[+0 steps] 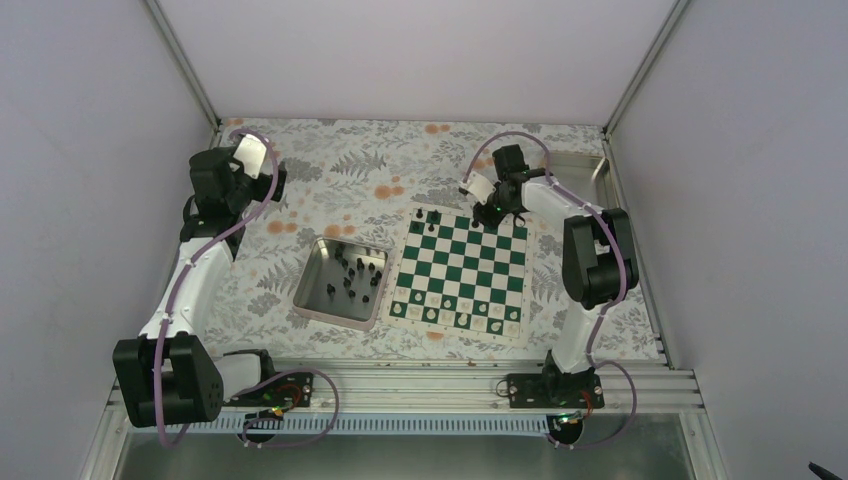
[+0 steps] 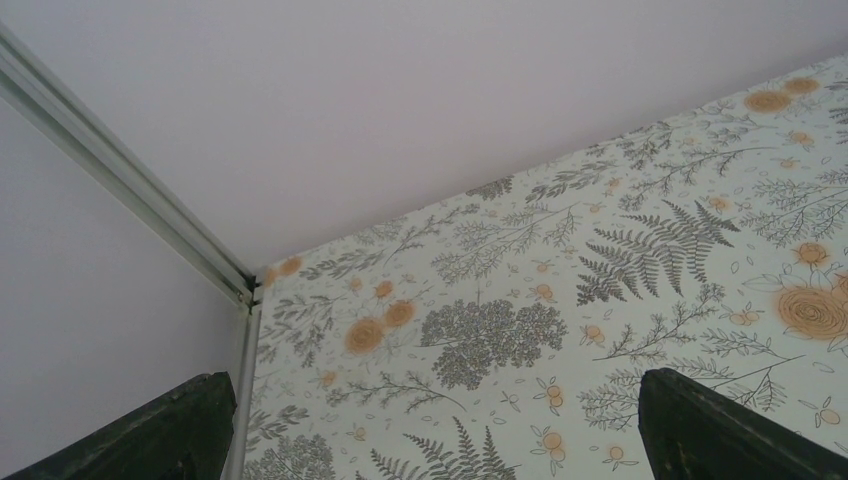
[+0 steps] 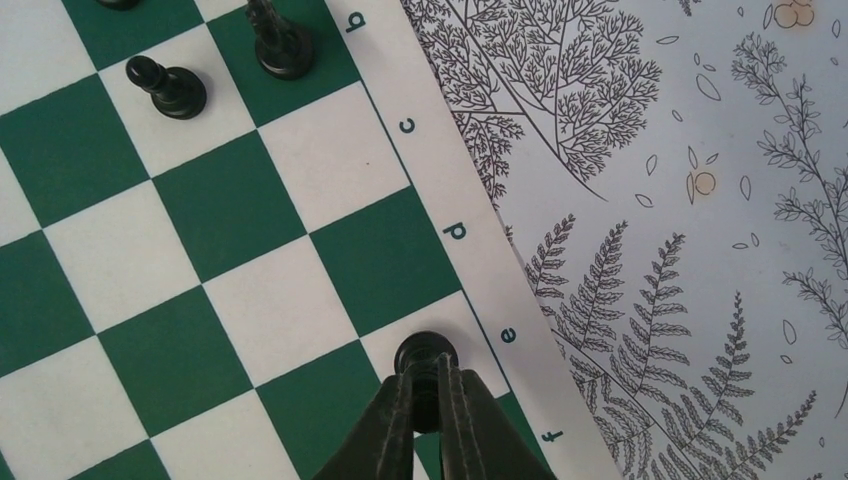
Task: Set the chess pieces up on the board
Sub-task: Place the chess piece on the chessboard, then pick up the chess piece from the storage box, then place the chess piece on the chessboard.
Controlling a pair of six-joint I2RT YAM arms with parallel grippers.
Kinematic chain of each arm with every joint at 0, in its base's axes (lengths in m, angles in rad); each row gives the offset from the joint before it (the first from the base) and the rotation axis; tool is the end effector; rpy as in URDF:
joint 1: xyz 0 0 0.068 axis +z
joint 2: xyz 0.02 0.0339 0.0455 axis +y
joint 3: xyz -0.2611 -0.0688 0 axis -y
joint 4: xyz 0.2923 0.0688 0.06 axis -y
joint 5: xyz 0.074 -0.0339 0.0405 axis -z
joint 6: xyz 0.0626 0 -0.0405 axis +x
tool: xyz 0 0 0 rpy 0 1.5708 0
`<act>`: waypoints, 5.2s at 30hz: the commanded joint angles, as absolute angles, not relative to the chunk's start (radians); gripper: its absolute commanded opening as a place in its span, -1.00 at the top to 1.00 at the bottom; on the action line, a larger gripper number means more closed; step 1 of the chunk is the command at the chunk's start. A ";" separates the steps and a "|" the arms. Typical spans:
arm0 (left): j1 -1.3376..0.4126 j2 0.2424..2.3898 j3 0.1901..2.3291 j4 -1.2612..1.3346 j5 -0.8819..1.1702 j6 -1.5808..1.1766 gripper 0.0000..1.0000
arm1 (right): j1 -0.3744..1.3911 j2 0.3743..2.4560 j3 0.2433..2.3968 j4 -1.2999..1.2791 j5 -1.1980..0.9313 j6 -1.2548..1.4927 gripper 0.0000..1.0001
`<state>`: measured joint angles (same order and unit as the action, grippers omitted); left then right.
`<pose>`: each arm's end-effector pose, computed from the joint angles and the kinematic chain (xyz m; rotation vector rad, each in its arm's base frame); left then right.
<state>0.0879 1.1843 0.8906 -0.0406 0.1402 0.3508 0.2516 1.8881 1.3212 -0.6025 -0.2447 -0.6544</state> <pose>0.3466 0.0218 0.2835 0.3436 1.8738 0.1641 0.4155 0.1225 0.1312 -1.2393 2.3920 0.2149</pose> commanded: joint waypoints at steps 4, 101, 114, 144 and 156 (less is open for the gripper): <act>0.092 1.174 0.879 -0.039 0.159 0.350 -1.00 | 0.236 1.883 1.310 -0.587 -0.271 -0.658 0.64; 0.119 1.147 0.859 -0.031 0.211 0.357 -1.00 | 0.902 2.047 1.855 -0.838 -0.254 -0.589 0.80; 0.118 1.158 0.866 -0.034 0.204 0.354 -1.00 | 0.598 1.777 1.558 -0.749 -0.197 -0.593 0.79; 0.118 1.165 0.854 -0.044 0.238 0.357 -1.00 | 0.323 1.951 1.454 -0.644 -0.241 -0.679 0.78; 0.117 1.164 0.854 -0.048 0.246 0.360 -1.00 | 0.325 1.996 1.486 -0.669 -0.254 -0.685 0.77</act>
